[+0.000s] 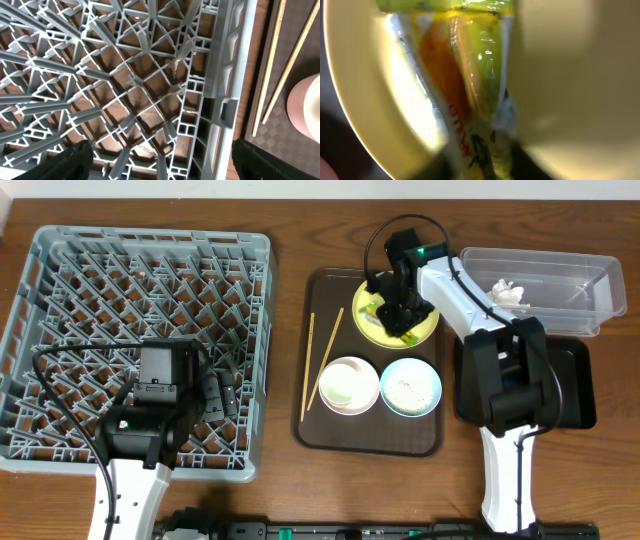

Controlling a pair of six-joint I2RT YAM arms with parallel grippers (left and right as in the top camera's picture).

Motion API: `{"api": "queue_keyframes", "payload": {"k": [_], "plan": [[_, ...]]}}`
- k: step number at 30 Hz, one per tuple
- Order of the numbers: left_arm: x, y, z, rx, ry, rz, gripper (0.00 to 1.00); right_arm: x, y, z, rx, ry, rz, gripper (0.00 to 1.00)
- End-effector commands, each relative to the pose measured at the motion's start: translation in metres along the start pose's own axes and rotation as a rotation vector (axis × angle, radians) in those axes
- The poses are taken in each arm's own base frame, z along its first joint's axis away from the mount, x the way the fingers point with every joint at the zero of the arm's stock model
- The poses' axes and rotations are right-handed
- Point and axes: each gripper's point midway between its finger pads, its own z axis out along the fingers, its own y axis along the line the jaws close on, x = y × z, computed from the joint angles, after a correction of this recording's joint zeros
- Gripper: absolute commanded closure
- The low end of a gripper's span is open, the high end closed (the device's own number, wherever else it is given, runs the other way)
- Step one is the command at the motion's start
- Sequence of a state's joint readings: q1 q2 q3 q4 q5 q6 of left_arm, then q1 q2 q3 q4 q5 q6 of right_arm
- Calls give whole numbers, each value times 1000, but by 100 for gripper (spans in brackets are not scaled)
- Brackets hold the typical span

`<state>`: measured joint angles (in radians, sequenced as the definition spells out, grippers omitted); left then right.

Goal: Sort waste into correct bins and load items into the dishwasher
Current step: 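Grasp the green snack wrapper on the yellow plate with the right gripper, then move the wrapper with the right gripper and drop it into the clear bin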

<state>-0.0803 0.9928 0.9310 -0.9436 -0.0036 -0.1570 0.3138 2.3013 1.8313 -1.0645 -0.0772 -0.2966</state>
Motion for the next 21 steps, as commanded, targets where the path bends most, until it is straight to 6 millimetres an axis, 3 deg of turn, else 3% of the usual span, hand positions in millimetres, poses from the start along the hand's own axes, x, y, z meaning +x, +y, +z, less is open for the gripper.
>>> {"api": "queue_keyframes", "payload": {"k": [1, 4, 9, 11, 14, 17, 21], "plan": [[-4, 0, -4, -1, -13, 7, 9, -1, -14, -10, 103, 4, 66, 99], [-4, 0, -4, -1, -13, 7, 9, -7, -27, -35, 175, -46, 135, 99], [-4, 0, -4, -2, -13, 7, 9, -20, -54, -111, 220, -266, 331, 98], [-4, 0, -4, -1, -12, 7, 9, -18, -73, -148, 232, -373, 462, 99], [-4, 0, -4, -2, -12, 6, 9, -2, -107, -187, 223, -487, 699, 99], [-4, 0, -4, -2, -12, 6, 9, 29, -142, -198, 187, -509, 960, 98], [-4, 0, -4, -2, -13, 7, 9, 83, -175, -174, 150, -411, 1333, 99]]}}
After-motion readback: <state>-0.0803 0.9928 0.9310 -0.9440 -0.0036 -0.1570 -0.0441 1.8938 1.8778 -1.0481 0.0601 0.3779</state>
